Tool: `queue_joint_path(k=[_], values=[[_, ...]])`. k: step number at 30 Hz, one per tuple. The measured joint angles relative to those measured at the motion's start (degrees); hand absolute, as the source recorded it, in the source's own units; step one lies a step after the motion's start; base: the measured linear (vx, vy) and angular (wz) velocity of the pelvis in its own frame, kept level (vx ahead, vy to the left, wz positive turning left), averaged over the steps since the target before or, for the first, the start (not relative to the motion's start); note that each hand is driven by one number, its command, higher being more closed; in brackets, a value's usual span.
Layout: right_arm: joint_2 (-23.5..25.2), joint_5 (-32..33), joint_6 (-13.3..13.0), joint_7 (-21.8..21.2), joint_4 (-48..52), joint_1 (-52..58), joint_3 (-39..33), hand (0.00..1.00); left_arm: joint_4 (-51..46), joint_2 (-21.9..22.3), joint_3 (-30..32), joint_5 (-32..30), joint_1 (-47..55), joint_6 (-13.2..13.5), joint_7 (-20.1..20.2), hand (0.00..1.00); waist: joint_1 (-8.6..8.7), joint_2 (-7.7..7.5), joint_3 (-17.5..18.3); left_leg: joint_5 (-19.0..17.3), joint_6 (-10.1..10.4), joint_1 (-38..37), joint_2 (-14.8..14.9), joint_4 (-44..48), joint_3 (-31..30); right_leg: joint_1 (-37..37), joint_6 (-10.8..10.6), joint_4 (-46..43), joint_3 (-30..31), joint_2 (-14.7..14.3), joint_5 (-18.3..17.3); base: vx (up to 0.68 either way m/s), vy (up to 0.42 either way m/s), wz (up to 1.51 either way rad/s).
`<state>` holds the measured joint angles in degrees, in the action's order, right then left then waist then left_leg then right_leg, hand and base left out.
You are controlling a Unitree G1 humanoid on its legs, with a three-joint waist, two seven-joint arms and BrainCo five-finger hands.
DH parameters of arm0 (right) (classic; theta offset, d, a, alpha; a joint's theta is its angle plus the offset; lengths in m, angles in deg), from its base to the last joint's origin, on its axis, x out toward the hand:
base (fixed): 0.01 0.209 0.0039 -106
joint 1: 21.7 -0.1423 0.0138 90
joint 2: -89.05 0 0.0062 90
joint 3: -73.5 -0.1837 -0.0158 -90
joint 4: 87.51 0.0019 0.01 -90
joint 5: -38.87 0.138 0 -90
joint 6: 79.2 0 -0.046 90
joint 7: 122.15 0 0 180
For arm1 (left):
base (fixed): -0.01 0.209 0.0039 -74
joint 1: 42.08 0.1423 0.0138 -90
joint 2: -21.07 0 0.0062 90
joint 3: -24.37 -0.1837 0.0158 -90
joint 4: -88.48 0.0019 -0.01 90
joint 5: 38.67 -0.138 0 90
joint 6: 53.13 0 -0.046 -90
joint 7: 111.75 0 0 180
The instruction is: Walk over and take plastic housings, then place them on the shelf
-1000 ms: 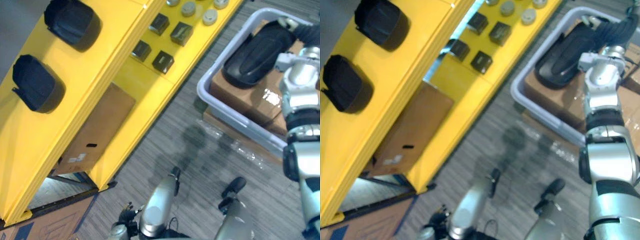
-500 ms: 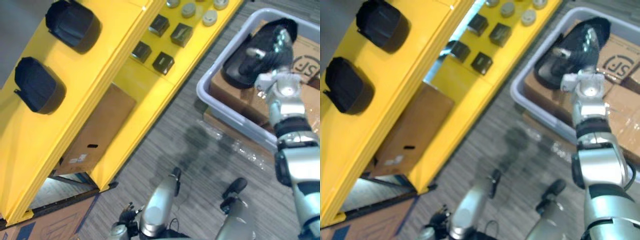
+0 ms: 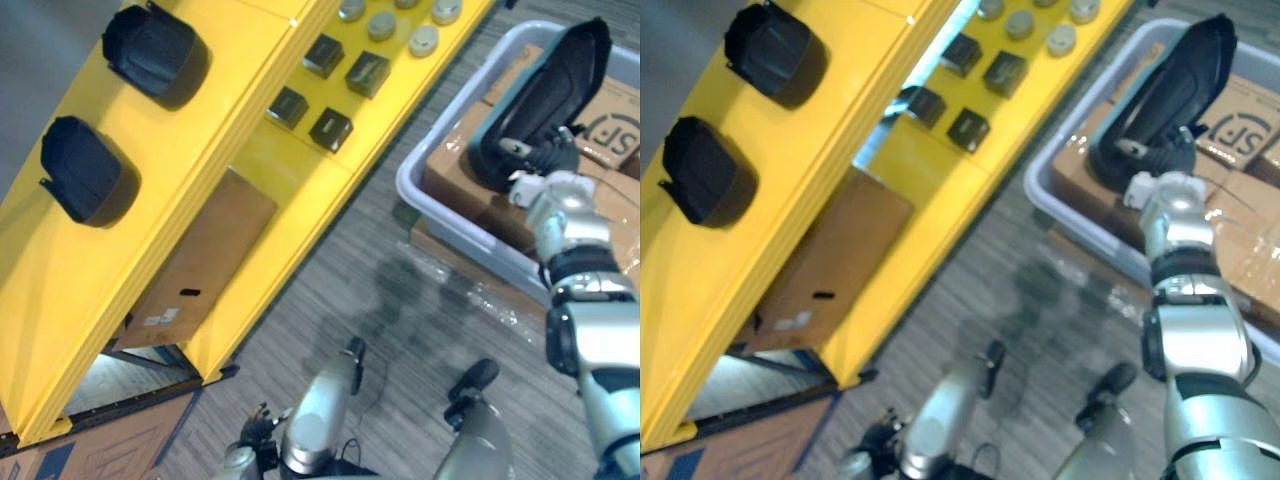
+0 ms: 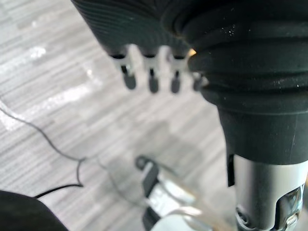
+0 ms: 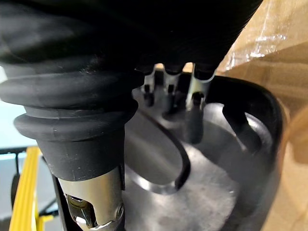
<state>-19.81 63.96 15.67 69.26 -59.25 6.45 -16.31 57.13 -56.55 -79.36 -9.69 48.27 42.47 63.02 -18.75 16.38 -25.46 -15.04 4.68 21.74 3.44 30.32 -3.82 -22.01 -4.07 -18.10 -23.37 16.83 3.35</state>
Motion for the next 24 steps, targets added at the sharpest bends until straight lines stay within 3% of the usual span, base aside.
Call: queue_joint_path(k=[7,15,21,24], values=[[-1.1,-1.1,0.5,-0.8,-0.5,0.0,0.0,0.00,-0.2,-0.1,0.2,0.0,0.0,0.4,0.4,0.00,0.55,-0.07,-0.1,0.0,0.0,0.3,0.0,0.3,0.0,0.1,-0.3,0.3,-0.1,-0.3,0.2,-0.01,0.029,0.00],[-4.7,-7.5,4.4,-8.8,-1.2,0.3,1.6,0.00,-1.5,-0.4,1.5,0.0,0.1,0.1,0.3,0.00,1.59,-1.10,-0.8,-1.2,0.4,0.4,1.4,2.1,0.0,1.0,-0.3,0.8,0.0,-2.0,0.7,0.00,0.015,-0.05],[-8.5,-10.3,9.3,-16.1,-1.7,0.3,4.6,0.00,-3.6,-1.6,2.4,0.4,1.0,-0.1,-0.2,0.00,3.08,-3.20,-2.3,-1.5,0.4,0.4,1.7,2.5,0.3,1.2,-0.3,1.1,0.2,-2.4,0.9,-0.02,0.042,-0.04],[-9.4,-10.4,9.9,-19.1,-1.8,0.3,6.7,0.00,-3.9,-1.9,2.9,1.1,1.5,-0.2,-0.3,0.00,3.70,-3.95,-2.8,-2.2,0.4,0.4,2.5,3.5,0.7,1.5,-0.2,1.8,0.5,-3.3,1.4,-0.01,0.036,-0.12]])
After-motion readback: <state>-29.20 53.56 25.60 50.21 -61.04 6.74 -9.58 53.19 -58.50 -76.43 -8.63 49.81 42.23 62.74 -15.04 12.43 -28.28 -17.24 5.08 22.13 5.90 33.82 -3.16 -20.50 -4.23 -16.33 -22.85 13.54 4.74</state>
